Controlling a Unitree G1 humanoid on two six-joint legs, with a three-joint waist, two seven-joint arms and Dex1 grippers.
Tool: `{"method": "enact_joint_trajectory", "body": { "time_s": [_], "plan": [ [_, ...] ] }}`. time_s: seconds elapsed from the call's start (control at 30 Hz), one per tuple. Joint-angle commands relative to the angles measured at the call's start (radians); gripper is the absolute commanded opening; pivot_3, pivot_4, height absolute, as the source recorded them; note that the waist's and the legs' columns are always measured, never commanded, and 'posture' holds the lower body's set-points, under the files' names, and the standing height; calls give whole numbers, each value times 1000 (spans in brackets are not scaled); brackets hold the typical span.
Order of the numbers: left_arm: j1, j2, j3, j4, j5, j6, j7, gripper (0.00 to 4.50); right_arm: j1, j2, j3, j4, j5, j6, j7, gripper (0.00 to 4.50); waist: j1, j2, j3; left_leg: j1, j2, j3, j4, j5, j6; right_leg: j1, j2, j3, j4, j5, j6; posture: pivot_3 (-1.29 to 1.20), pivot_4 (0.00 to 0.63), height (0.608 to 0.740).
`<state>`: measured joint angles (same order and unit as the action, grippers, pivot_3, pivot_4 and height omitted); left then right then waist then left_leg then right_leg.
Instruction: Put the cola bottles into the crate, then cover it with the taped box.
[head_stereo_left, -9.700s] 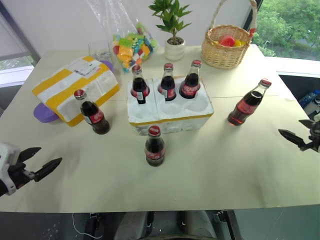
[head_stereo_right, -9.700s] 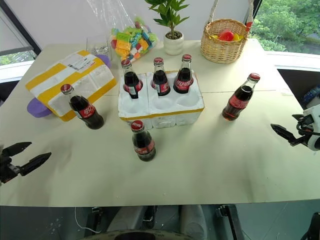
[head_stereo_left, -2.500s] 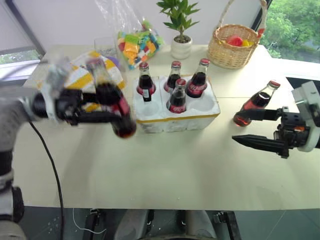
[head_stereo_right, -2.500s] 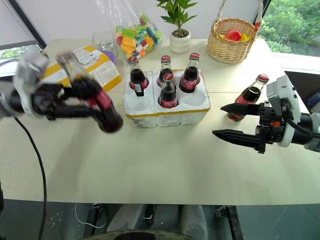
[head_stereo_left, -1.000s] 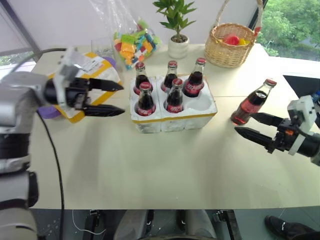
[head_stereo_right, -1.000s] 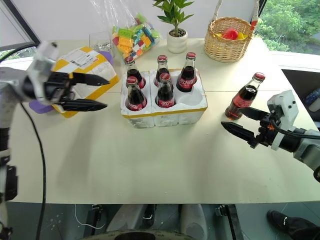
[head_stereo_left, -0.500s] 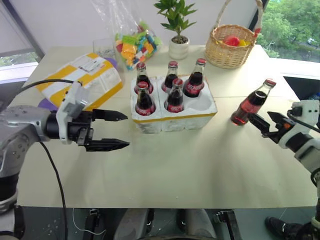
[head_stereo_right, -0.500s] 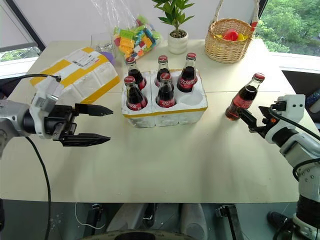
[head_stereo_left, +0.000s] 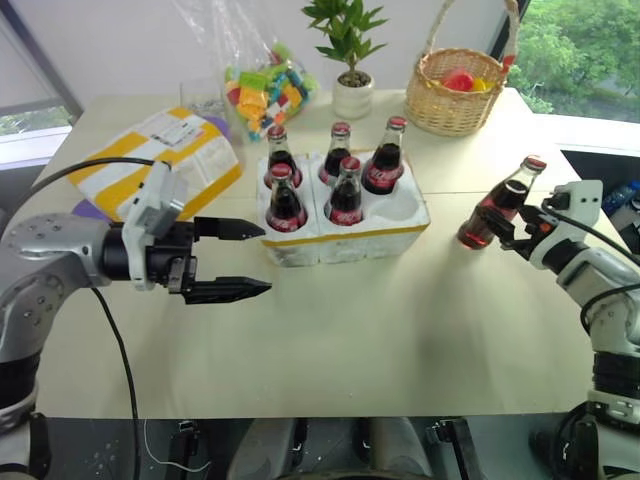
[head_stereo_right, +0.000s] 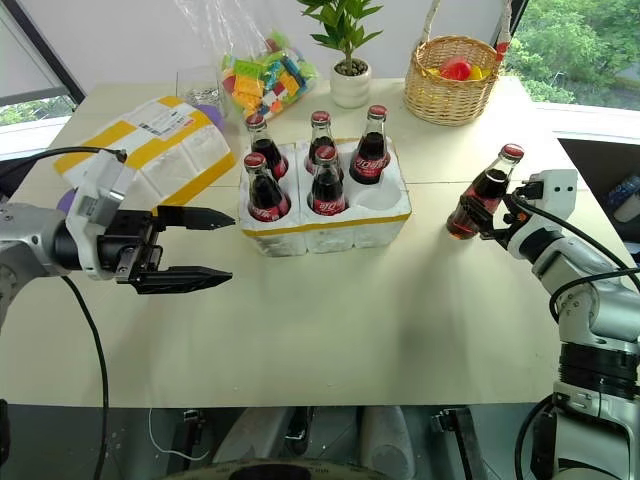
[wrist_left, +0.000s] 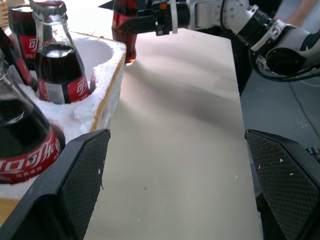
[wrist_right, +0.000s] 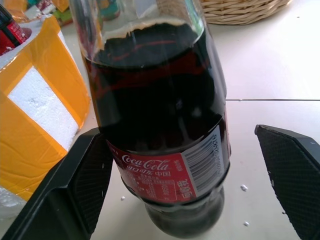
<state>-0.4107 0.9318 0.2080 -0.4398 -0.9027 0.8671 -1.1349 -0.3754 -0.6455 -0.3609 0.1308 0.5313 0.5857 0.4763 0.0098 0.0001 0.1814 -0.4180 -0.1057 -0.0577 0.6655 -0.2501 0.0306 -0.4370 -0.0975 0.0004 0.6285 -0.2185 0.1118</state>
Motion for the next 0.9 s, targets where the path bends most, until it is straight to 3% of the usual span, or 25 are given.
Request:
{"method": "enact_joint_trajectory", "body": {
  "time_s": [0.03,0.13,0.2,0.37,0.5,0.67,0.9],
  "plan": [
    [-24,-1,-4,-30,-20,-7,14,4482,-46,8,-1,49,-30,-54,5,4500,0,0,0,0,0,0,0,0,0,0,0,0,0,0,0,0,150,732],
    [-34,0,-13,-27,-26,-6,22,4500,-53,11,5,55,-31,-65,17,3646,3,0,0,0,0,0,0,0,0,0,0,0,0,0,0,0,150,732],
    [-44,-1,-18,-22,-29,-4,27,4500,-45,7,-5,26,-21,-60,22,2822,3,0,0,0,0,0,0,0,0,0,0,0,0,0,0,0,150,732],
    [-44,-3,-20,-13,-27,-7,39,4500,-31,-18,-48,-70,21,-41,41,2845,2,1,1,0,0,0,-1,0,0,0,0,0,0,0,0,0,150,732],
    [-33,0,-8,-13,-36,-5,47,4500,-78,-64,-107,-248,193,79,99,2845,1,5,3,-2,0,1,-1,0,0,-3,0,1,0,0,0,0,150,732],
    [-28,1,2,1,-32,-16,58,4500,-150,-50,-89,-422,451,223,155,2845,-11,5,3,-2,1,1,-3,-1,2,-4,1,1,1,0,-1,0,150,732],
    [-26,-7,4,-1,-29,-27,84,4500,-231,33,80,-374,355,189,114,2845,-6,2,1,-2,0,0,-1,-2,3,-3,0,1,0,0,-1,0,150,732]
  ]
}}
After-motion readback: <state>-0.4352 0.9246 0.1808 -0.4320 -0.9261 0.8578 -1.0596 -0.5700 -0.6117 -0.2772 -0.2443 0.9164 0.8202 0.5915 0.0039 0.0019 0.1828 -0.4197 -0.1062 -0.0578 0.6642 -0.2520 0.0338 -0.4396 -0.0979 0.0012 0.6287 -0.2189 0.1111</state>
